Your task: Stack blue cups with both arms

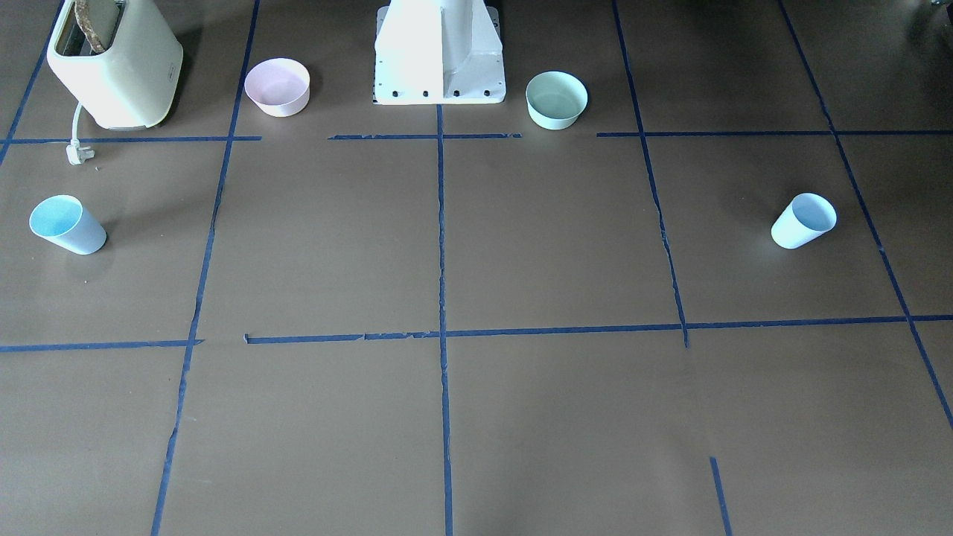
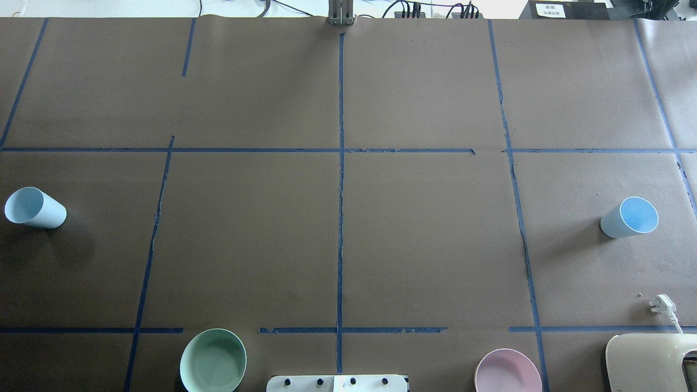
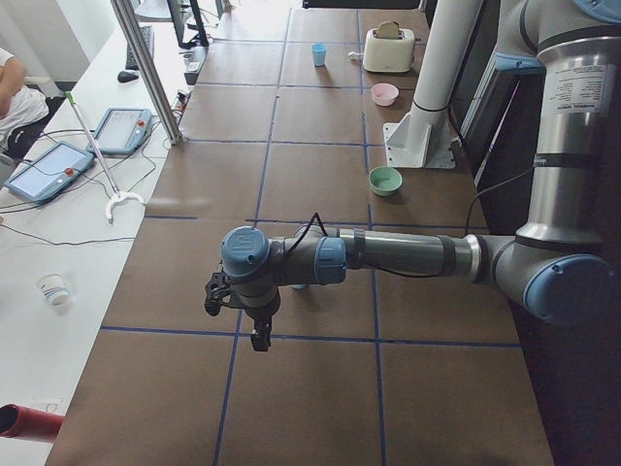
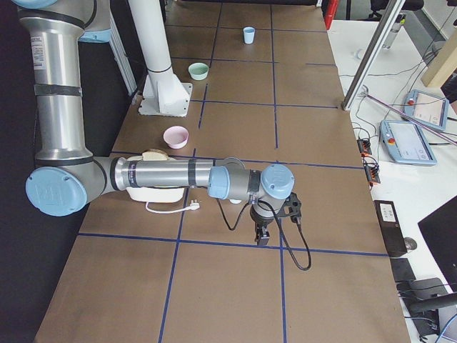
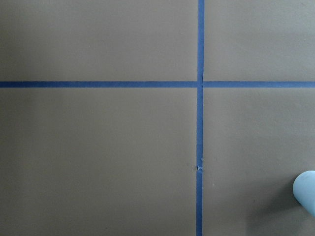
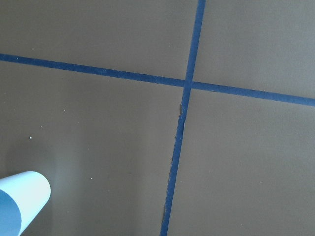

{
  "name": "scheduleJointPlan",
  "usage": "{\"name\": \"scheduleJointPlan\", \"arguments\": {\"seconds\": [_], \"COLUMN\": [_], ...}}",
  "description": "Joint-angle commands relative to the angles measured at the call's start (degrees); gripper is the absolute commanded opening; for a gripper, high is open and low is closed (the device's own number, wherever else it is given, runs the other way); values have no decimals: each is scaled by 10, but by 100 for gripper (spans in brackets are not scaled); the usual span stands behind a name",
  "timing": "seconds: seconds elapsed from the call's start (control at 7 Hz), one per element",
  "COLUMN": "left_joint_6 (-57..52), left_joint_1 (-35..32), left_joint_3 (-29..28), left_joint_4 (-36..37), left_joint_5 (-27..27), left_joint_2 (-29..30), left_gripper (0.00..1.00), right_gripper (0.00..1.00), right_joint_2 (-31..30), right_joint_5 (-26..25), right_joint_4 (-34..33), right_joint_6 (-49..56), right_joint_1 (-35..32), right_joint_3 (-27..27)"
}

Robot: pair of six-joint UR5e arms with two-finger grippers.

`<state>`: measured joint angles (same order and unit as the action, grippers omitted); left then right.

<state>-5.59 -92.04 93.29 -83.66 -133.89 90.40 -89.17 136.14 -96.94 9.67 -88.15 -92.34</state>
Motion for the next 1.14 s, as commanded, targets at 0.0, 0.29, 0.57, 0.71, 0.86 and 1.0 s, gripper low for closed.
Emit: {"name": "scheduleJointPlan", "arguments": {"seconds": [0.0, 0.29, 0.57, 0.71, 0.86, 1.0], "left_joint_6": [-21, -46, -49, -45, -46, -49], "left_joint_1": [2, 3, 6, 6, 6, 6], "left_joint_3": [3, 2, 3, 6, 9, 22], "left_joint_4": [-4, -3, -4, -6, -8, -8], "left_joint_5": [5, 6, 8, 7, 0, -1], "left_joint_2": [-7, -9, -10, -11, -15, -26], "left_gripper": [100, 100, 100, 100, 100, 100], "right_gripper": [100, 100, 100, 100, 100, 100], "right_joint_2": [-1, -3, -4, -4, -4, -5], "right_joint_5": [0, 0, 1, 1, 1, 1], "right_joint_4": [-1, 0, 0, 0, 0, 0], "right_joint_6": [-1, -1, -1, -1, -2, -2], "right_joint_1": [0, 0, 0, 0, 1, 1], "right_joint_3": [-1, -2, -4, -3, -3, -3]}}
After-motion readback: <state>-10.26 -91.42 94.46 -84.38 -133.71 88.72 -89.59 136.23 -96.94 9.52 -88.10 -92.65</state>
